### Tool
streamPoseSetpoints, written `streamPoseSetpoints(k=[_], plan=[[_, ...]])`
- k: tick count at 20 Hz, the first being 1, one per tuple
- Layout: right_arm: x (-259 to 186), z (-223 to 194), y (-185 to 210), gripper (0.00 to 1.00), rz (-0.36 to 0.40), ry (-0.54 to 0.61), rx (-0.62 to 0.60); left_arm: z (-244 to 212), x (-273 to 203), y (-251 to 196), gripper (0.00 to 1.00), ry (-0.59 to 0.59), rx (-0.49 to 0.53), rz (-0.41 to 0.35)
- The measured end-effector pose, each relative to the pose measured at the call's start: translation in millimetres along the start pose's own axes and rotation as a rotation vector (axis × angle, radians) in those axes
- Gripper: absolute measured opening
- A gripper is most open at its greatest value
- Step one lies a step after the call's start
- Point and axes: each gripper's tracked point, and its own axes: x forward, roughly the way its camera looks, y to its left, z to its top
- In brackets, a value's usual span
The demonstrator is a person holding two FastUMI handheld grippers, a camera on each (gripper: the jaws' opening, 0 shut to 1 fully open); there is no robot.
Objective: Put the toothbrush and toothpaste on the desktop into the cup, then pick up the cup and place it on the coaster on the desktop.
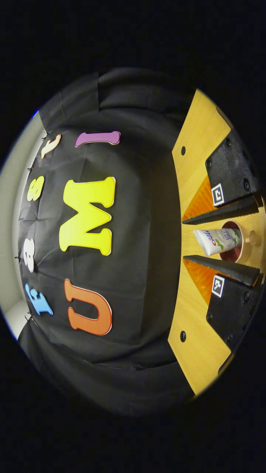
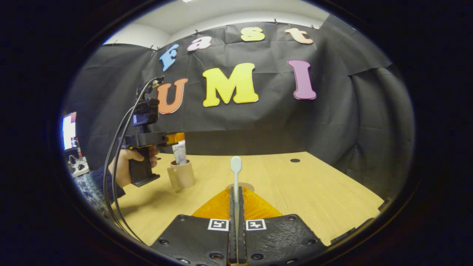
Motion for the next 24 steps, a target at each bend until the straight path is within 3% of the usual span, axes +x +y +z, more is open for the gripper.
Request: streamPoseSetpoints(k=[1,2,3,5,14,20,24], plan=[[0,0,0,0.02,-0.001,-0.001,-0.004,0,-4,0,0.78,0.004,-0.003,0.002],[0,0,1,0.02,-0.001,-0.002,-0.005,0,-6,1,0.7,0.006,-0.006,0.001],[0,1,2,0.02,0.0,-0.003,-0.005,0,-9,1,0.91,0.009,-0.01,-0.006],[1,1,3,0.02,-0.002,-0.009,-0.01,3,-20,6,0.99,-0.002,-0.014,0.005],[25,28,28,0.02,0.012,-0.036,-0.008,-21,-85,27,0.98,-0.035,0.043,0.029],[58,70,93,0.02,0.093,-0.061,-0.033,-49,-137,52,0.98,-0.007,0.059,0.086],[89,107,135,0.02,0.133,-0.093,-0.016,-59,-169,61,0.98,0.004,0.022,0.074]])
